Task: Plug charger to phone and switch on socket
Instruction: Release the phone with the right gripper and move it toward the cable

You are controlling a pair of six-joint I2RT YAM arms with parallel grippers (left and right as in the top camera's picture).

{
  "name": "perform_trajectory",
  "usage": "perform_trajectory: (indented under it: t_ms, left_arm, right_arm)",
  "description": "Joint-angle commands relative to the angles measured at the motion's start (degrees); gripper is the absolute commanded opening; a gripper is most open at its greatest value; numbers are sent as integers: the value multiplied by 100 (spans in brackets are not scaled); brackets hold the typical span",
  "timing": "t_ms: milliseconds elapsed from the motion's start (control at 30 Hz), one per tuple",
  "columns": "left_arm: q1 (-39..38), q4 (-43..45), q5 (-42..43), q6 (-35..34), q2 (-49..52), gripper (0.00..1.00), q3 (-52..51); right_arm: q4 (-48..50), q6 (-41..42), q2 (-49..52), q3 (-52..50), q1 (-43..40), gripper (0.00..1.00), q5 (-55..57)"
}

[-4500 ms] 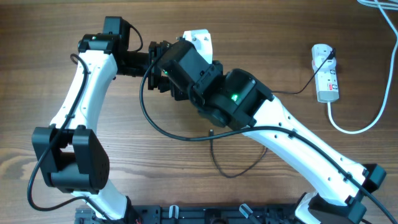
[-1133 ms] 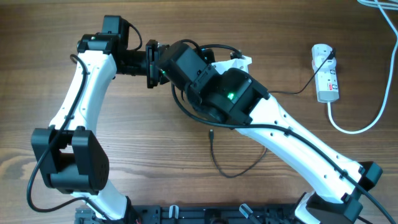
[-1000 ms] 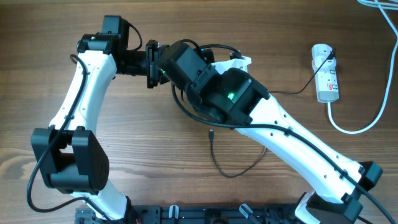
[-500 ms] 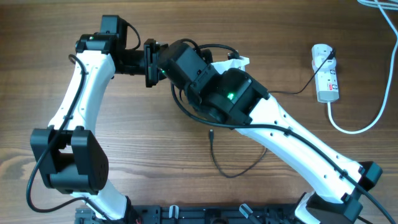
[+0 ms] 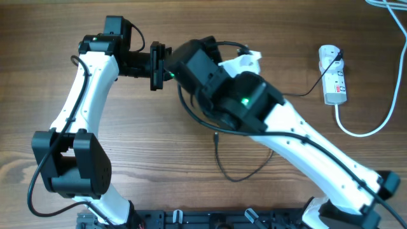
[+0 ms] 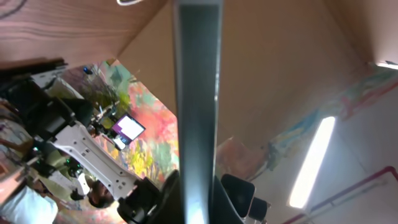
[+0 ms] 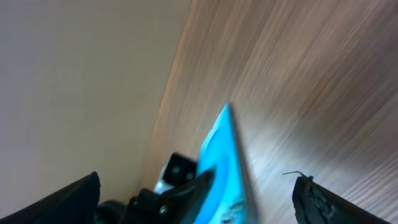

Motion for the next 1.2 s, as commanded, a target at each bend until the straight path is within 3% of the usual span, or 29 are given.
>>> perform_trajectory:
  t_ms: [0, 100, 267, 367, 533, 700, 1167]
  left_arm:
    - [68, 160, 52, 63, -160, 4, 9]
    - [74, 157, 72, 85, -160, 4, 9]
    - [76, 177, 96, 81, -160, 4, 9]
    - [76, 448, 96, 79, -160, 4, 9]
    - [76, 629, 96, 74, -160, 4, 9]
    - [76, 629, 107, 76, -160, 4, 9]
    - [76, 629, 638, 79, -160, 4, 9]
  right_arm:
    - [-627, -278, -614, 103, -269, 100, 466]
    - [-1545, -708, -870, 103, -850, 100, 492]
    - [-2691, -2564, -796, 96, -2162, 100, 415]
    - [-2706, -4142, -745, -37, -2719, 100, -280]
    - [-2597, -5003, -741, -487, -3042, 100, -909]
    - [-1947, -5539, -741, -1318, -3045, 100, -1322]
    - [-291, -5523, -741, -3386, -3150, 100, -1648]
